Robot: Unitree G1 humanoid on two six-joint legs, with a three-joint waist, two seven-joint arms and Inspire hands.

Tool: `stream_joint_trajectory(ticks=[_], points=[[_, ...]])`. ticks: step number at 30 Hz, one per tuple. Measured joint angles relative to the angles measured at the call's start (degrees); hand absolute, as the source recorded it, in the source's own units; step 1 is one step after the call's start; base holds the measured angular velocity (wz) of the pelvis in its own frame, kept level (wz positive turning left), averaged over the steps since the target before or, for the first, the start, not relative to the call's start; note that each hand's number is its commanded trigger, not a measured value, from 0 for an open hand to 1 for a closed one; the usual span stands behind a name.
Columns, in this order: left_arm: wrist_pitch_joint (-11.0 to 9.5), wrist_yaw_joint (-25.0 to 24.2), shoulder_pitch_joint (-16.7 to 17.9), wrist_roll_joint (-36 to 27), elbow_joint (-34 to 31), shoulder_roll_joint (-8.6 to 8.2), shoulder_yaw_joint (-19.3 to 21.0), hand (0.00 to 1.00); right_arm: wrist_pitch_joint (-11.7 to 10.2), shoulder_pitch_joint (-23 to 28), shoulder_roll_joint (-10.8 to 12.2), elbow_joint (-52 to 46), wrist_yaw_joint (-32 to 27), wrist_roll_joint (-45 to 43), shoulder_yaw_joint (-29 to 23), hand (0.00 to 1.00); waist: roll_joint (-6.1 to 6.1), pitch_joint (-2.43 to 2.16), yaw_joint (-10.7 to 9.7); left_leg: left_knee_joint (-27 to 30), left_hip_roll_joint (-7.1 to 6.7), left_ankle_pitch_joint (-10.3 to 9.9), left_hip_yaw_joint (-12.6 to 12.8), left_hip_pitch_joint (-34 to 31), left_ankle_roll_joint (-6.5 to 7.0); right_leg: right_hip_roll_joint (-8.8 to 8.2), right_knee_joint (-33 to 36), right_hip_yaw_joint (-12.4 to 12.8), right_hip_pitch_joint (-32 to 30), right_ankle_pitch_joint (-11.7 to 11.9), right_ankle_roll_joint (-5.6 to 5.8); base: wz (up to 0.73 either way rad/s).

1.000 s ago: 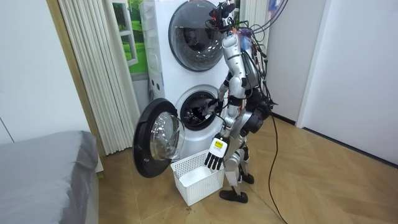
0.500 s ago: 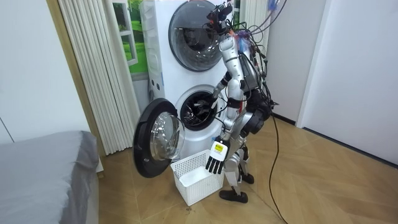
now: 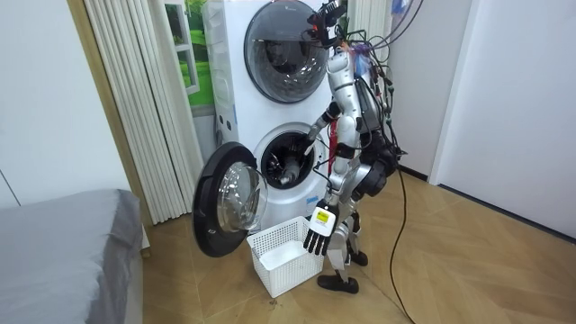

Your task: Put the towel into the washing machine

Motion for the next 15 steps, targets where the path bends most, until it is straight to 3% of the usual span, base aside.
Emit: stream_joint_trajectory(ticks=[5, 11, 15], points=[[0.0, -0.7, -0.2, 0.1, 0.3, 0.02, 0.1, 0.00, -0.5, 1.2, 0.0, 2.1, 2.1, 0.0, 0.0, 0.00, 0.16, 0.00, 0.7, -1.0, -0.03, 0.0, 0.1, 2.3, -0.04, 0.10, -1.4, -0.1, 2.3, 0.0, 0.04, 0.00], [0.2, -2.3, -0.1, 0.1, 2.1, 0.19, 1.2, 0.00, -0.4, 3.9, 0.0, 4.7, 5.6, -0.6, 0.0, 0.00, 1.31, 0.04, 1.8, -4.4, -0.01, -0.1, -0.1, 7.3, -0.26, 0.94, -4.9, -0.3, 7.5, 0.4, 0.54, 0.00], [0.4, -3.5, 1.0, 0.1, 3.4, 0.32, 2.3, 0.00, -0.4, 8.6, 0.3, 6.7, 9.2, -0.9, 0.0, 0.00, 1.67, -0.08, 1.7, -8.0, 0.00, 0.2, -0.8, 12.5, -0.62, 1.45, -9.8, -2.2, 13.5, 1.1, 0.73, 0.04]])
